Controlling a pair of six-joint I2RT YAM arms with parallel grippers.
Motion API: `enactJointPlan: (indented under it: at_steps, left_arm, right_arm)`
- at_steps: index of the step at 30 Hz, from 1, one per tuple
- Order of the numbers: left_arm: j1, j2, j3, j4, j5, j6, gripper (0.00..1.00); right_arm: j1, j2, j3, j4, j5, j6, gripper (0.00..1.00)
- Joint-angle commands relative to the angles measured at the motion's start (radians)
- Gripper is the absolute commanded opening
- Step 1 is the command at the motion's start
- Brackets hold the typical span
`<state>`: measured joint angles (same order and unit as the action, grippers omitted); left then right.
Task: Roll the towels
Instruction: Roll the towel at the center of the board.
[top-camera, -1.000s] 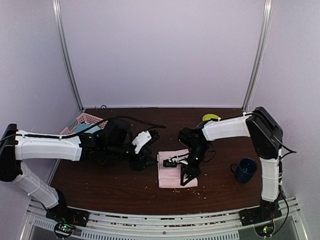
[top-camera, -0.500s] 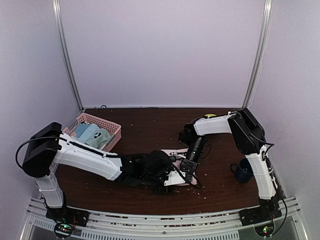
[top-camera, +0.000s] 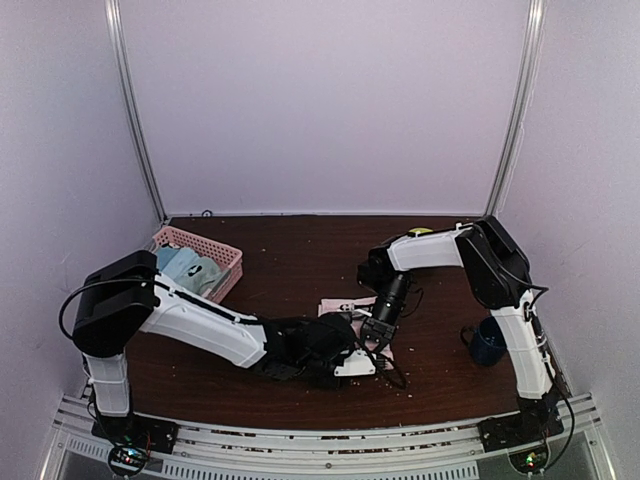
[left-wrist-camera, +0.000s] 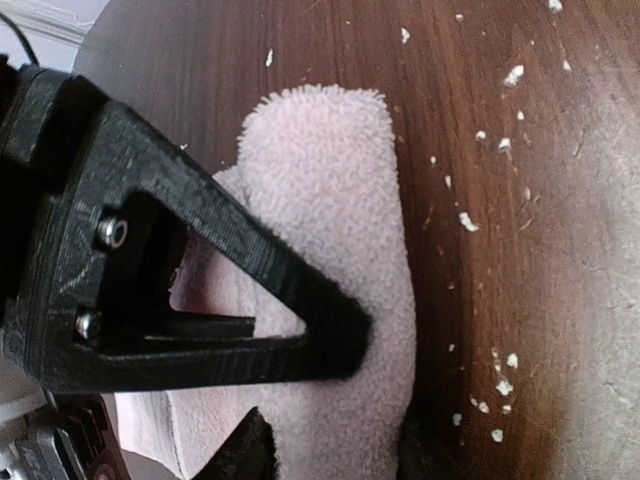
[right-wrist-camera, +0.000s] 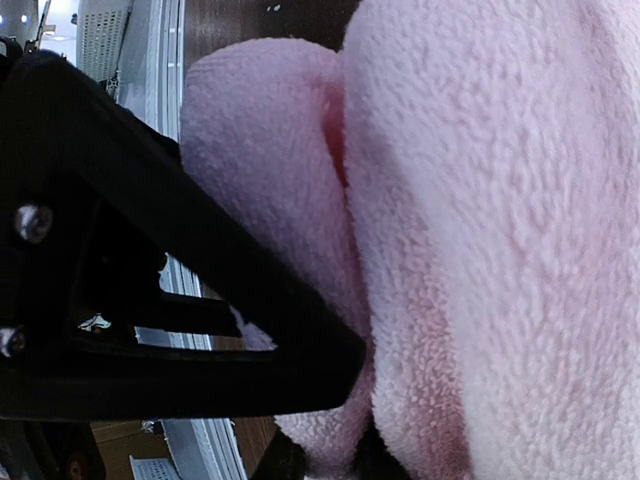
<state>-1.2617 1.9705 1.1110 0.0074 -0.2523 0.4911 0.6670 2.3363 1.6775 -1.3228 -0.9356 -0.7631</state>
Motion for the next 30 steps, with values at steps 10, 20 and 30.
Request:
enactJointPlan:
  at_steps: [10, 20, 30]
  left_arm:
    - [0.002, 0.044, 0.054, -0.223, 0.12, -0.067, 0.1]
    - [0.002, -0.022, 0.082, -0.402, 0.334, -0.253, 0.09]
    - [0.069, 0.139, 0.214, -0.53, 0.725, -0.359, 0.09]
  right_arm:
    - [-0.053, -0.148, 0.05, -0.033, 0.061, -0.029, 0.41]
    - [-0.08, -0.233, -0.084, 0.278, 0.375, 0.274, 0.41]
    - [-0.104, -0.225, 0.152, 0.284, 0.405, 0.351, 0.39]
